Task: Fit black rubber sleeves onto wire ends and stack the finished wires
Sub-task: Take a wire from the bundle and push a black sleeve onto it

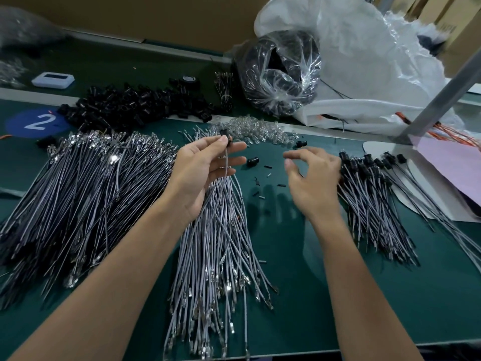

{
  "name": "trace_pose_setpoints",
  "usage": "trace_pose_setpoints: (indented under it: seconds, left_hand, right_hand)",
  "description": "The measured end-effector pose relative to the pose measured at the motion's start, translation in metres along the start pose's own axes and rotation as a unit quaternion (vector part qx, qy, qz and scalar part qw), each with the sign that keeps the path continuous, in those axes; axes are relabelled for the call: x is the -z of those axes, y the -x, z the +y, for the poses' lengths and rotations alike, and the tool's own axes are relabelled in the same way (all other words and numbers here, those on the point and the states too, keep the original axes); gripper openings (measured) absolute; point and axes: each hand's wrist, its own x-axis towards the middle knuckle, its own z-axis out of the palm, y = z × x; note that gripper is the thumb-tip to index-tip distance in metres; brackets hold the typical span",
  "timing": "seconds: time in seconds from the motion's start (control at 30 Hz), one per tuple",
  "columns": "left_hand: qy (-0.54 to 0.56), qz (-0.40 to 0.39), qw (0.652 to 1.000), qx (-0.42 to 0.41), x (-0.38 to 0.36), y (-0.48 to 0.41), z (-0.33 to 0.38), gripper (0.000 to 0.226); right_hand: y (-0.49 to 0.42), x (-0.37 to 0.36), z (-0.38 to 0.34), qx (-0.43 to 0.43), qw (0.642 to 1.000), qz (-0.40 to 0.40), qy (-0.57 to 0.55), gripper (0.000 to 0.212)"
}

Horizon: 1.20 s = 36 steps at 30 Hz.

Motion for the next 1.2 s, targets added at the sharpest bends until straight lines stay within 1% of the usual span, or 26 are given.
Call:
trace_pose_setpoints:
  seconds: [0.03,0.07,0.13,0.2,0.27,0.37,0.47,0.6,0.73,0.83,0.9,0.93,0.97,1.03,1.1,1.17,1.2]
  left_hand:
    - [-0.005,-0.003,1.000,-0.005,-0.001,0.000,0.000,0.011]
    - [-0.008,-0.007,1.000,-0.010,-0.002,0.000,-0.001,0.010]
    - [-0.006,-0.018,1.000,-0.016,-0.005,0.000,-0.003,0.009]
    - [-0.003,-0.033,0.999,-0.016,-0.007,0.001,-0.005,0.008]
    - [-0.018,-0.043,0.999,-0.023,-0.008,0.001,-0.006,0.009]
    - [-0.033,-0.043,0.998,-0.039,-0.009,0.003,-0.007,0.012]
    - [-0.027,-0.028,0.998,-0.048,-0.011,0.004,-0.008,0.017]
    - [-0.018,-0.028,0.999,-0.043,-0.013,0.005,-0.011,0.016]
    - [0.007,-0.039,0.999,-0.023,-0.018,0.008,-0.015,0.018]
    - [0.005,-0.043,0.999,-0.020,-0.021,0.010,-0.015,0.017]
    - [-0.012,-0.045,0.999,-0.025,-0.021,0.011,-0.015,0.017]
    - [-0.017,-0.046,0.998,-0.027,-0.021,0.011,-0.016,0.016]
    - [-0.019,-0.047,0.998,-0.027,-0.021,0.011,-0.016,0.016]
    - [-0.016,-0.049,0.998,-0.019,-0.019,0.010,-0.015,0.016]
    - [-0.010,-0.061,0.998,-0.006,-0.016,0.008,-0.014,0.020]
    - [-0.006,-0.067,0.998,0.000,-0.015,0.007,-0.012,0.017]
    - [-0.008,-0.064,0.998,-0.004,-0.015,0.007,-0.012,0.016]
  right_hand:
    - [0.004,-0.001,-0.006,0.032,0.997,-0.015,-0.066,0.016]
    - [0.009,-0.003,-0.014,0.050,0.988,-0.054,-0.135,0.015]
    - [0.017,-0.010,-0.026,0.065,0.967,-0.132,-0.210,0.018]
    - [0.023,-0.017,-0.032,0.098,0.954,-0.148,-0.243,0.015]
    - [0.023,-0.021,-0.032,0.107,0.948,-0.130,-0.268,0.011]
    - [0.021,-0.020,-0.029,0.073,0.947,-0.118,-0.291,0.018]
    - [0.022,-0.019,-0.030,0.069,0.949,-0.107,-0.288,0.024]
    - [0.023,-0.022,-0.030,0.085,0.953,-0.087,-0.278,0.016]
    - [0.024,-0.025,-0.029,0.088,0.956,-0.051,-0.275,0.018]
    - [0.025,-0.028,-0.028,0.083,0.953,-0.034,-0.288,0.015]
    - [0.026,-0.029,-0.029,0.074,0.949,-0.035,-0.305,0.010]
    - [0.025,-0.029,-0.029,0.068,0.946,-0.039,-0.314,0.003]
    - [0.025,-0.028,-0.030,0.060,0.944,-0.040,-0.321,0.006]
    - [0.022,-0.024,-0.028,0.046,0.936,-0.046,-0.345,0.027]
    - [0.020,-0.020,-0.026,0.043,0.927,-0.071,-0.366,0.041]
    - [0.020,-0.019,-0.026,0.045,0.933,-0.077,-0.349,0.045]
    - [0.021,-0.018,-0.026,0.051,0.944,-0.058,-0.321,0.044]
